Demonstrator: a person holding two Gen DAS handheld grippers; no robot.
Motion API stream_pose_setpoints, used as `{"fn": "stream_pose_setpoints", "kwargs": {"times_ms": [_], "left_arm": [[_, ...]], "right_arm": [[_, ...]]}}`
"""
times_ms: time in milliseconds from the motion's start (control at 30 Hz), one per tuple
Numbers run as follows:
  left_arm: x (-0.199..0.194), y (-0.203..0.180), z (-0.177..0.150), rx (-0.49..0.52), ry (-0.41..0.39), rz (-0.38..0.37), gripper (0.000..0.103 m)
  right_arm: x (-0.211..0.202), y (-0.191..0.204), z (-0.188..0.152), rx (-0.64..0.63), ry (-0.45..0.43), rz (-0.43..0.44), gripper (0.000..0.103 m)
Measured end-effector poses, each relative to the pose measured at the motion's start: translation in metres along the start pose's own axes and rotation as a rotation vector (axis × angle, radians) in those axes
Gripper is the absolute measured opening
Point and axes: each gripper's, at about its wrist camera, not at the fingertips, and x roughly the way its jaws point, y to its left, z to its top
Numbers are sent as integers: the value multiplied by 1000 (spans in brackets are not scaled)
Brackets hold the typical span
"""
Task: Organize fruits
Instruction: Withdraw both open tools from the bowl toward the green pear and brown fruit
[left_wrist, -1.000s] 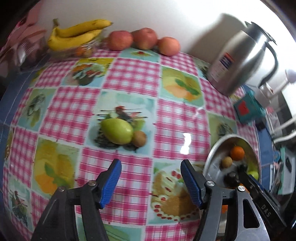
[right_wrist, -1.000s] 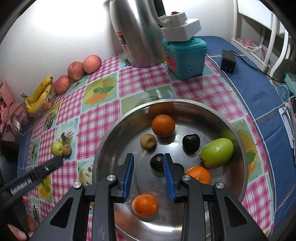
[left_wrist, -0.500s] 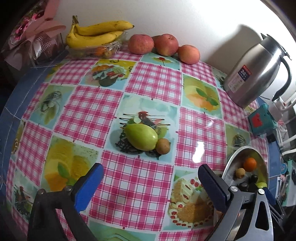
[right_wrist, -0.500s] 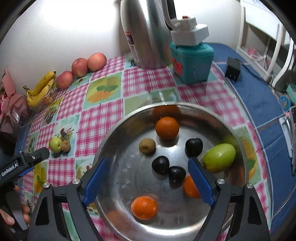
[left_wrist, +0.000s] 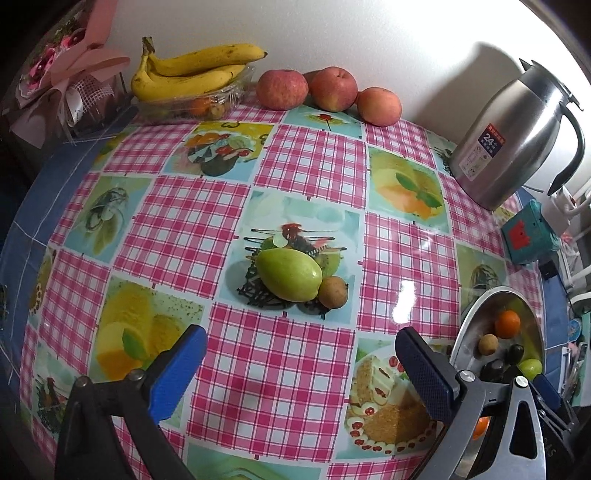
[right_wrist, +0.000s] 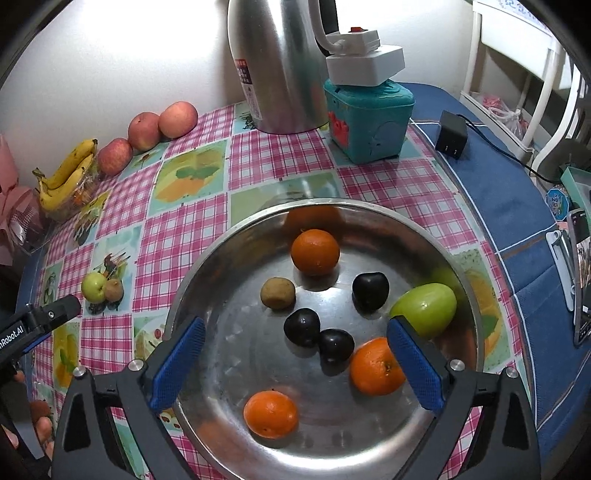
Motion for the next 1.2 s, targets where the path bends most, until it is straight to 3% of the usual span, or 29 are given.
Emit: {"fn": "stream_pose_setpoints", "kwargs": {"times_ms": [267, 433, 700, 1200], "left_arm": [[-5, -3, 11, 38, -34, 52, 103], [-10, -9, 28, 15, -63, 31, 103], [-4, -24, 47, 64, -91, 39, 103], [8, 19, 56, 22, -82, 35, 103]], "right_arm": [[-3, 2, 0, 5, -9, 21, 99], [-5, 8, 4, -6, -19, 34, 99], [0, 22, 13, -31, -18, 51, 99], [6, 56, 32, -49, -44, 61, 99]]}}
